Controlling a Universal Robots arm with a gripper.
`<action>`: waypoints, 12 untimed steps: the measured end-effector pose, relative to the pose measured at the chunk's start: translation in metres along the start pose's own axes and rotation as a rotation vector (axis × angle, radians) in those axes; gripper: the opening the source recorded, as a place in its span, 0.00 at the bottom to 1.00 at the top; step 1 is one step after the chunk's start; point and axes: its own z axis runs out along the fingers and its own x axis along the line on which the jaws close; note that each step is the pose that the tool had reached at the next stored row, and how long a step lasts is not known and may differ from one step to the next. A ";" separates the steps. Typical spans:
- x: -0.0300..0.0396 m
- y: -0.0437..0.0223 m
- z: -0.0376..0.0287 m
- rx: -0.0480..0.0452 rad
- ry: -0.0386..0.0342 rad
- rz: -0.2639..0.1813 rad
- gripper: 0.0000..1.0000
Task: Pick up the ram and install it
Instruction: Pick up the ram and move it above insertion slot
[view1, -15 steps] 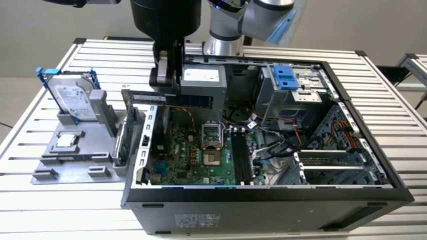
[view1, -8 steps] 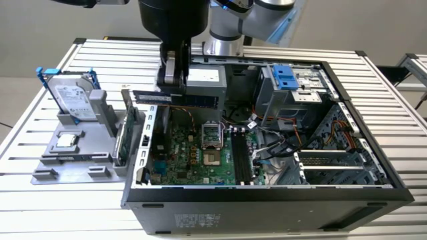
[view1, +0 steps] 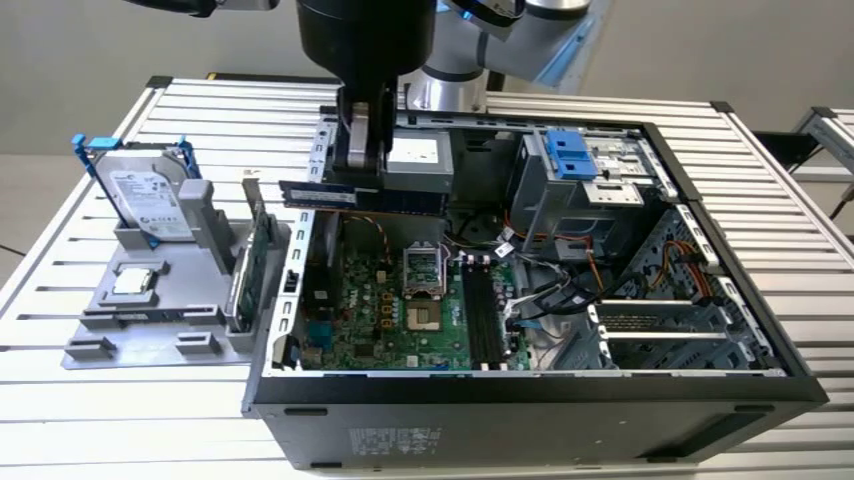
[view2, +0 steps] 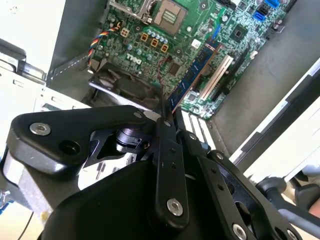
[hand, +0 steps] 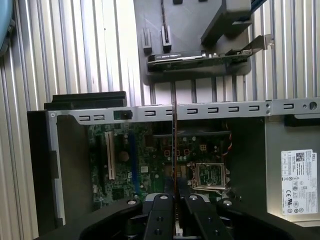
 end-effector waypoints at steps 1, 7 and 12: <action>-0.0001 -0.0013 0.0000 0.0000 0.0001 0.000 0.00; -0.0007 -0.0088 -0.0001 0.0000 0.0000 0.000 0.00; -0.0012 -0.0151 -0.0001 0.0000 0.0000 0.000 0.00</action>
